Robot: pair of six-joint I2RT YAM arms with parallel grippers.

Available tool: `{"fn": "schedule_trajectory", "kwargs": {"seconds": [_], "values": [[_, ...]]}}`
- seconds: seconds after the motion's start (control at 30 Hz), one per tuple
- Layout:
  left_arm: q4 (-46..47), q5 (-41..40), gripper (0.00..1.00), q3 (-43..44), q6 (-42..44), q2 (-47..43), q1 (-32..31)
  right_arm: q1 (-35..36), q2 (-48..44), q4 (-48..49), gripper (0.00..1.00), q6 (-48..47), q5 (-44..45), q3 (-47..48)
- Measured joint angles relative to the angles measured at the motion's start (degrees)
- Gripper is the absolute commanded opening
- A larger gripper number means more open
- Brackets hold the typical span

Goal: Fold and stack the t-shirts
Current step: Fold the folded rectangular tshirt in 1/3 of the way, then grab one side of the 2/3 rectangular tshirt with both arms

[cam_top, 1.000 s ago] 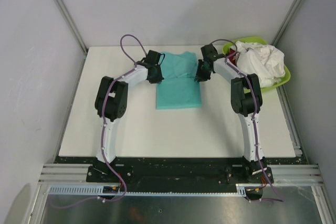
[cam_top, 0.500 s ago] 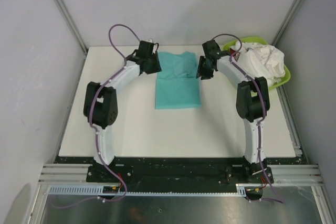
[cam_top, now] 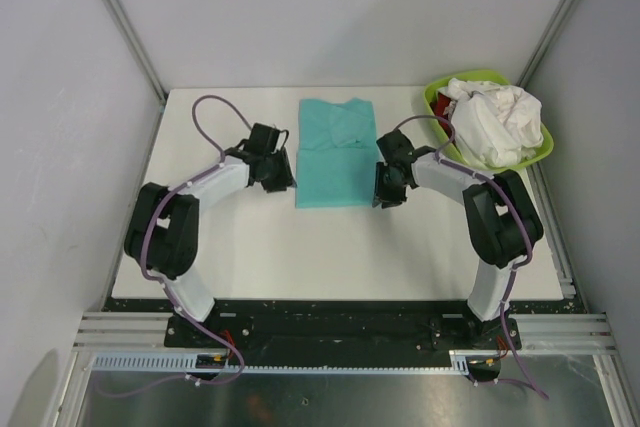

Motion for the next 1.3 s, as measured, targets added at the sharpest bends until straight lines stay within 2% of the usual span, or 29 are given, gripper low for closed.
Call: {"fn": "schedule_trajectory", "kwargs": {"seconds": [0.2, 0.4, 0.73, 1.3], "values": [[0.5, 0.6, 0.36, -5.8, -0.9, -1.0, -0.1, -0.1, -0.1, 1.3, 0.32, 0.6, 0.7, -1.4], [2.7, 1.5, 0.35, -6.9, -1.0, -4.1, -0.3, -0.2, -0.9, 3.2, 0.33, 1.1, 1.0, -3.3], [4.2, 2.1, 0.34, -9.4, -1.0, -4.2, -0.7, -1.2, -4.5, 4.5, 0.35, 1.9, 1.0, -3.8], [5.4, 2.9, 0.32, -10.3, -1.9, -4.0, -1.7, -1.0, 0.7, 6.6, 0.3, 1.9, 1.5, -4.2]]}}
